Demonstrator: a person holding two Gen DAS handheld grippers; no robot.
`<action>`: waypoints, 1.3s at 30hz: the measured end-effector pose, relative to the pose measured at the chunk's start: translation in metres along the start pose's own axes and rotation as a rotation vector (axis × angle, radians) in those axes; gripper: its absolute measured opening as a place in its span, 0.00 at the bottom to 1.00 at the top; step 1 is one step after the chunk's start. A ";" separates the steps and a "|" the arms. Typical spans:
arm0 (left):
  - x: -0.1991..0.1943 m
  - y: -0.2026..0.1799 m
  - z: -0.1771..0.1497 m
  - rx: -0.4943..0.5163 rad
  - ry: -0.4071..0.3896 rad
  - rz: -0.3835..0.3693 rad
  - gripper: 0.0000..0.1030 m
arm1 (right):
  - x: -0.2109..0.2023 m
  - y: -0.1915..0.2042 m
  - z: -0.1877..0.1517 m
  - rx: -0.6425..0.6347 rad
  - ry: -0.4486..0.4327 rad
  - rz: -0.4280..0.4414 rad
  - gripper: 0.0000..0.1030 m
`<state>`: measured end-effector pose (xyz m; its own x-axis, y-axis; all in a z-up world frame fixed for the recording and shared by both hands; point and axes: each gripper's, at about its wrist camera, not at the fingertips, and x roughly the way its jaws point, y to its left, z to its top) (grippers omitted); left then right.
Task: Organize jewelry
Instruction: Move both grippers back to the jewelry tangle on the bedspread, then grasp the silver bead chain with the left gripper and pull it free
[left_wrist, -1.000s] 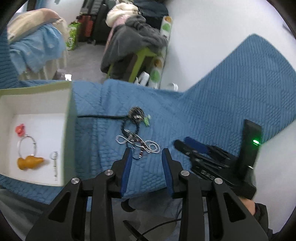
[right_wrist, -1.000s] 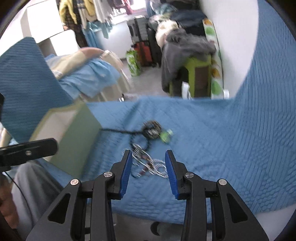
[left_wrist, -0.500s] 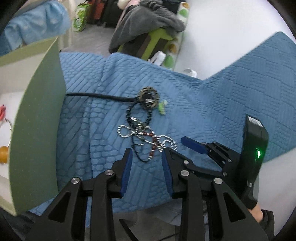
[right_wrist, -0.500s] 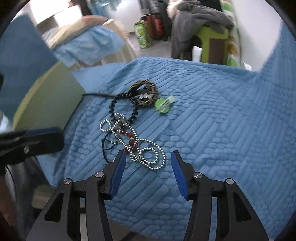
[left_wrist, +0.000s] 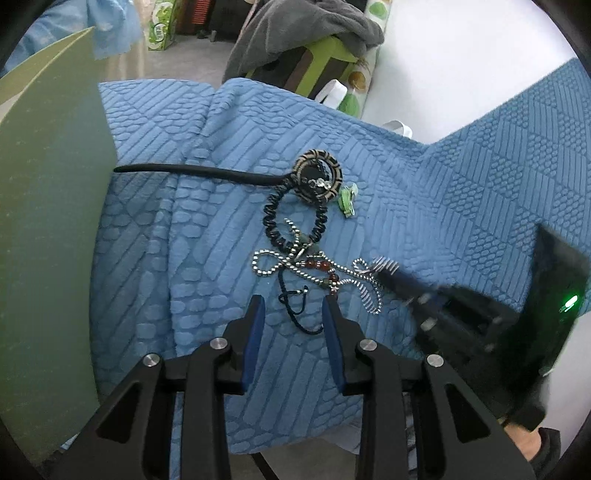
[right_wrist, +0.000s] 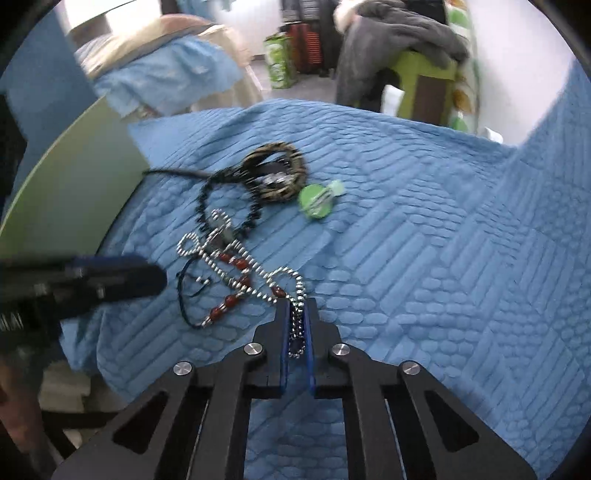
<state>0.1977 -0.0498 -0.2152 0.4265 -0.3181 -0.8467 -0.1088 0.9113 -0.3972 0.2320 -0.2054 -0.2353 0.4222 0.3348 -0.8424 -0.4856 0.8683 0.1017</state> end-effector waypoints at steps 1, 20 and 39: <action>0.003 -0.004 0.001 0.008 -0.002 0.003 0.32 | -0.006 -0.004 0.005 0.026 -0.030 0.005 0.02; 0.031 -0.010 0.009 0.040 0.023 0.067 0.06 | -0.027 -0.053 0.008 0.274 -0.122 0.064 0.02; 0.028 0.004 0.006 -0.038 -0.027 0.025 0.02 | -0.028 -0.034 0.009 0.217 -0.102 0.052 0.02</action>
<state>0.2150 -0.0533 -0.2386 0.4472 -0.2875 -0.8470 -0.1538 0.9081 -0.3895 0.2437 -0.2406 -0.2106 0.4815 0.4066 -0.7764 -0.3372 0.9036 0.2641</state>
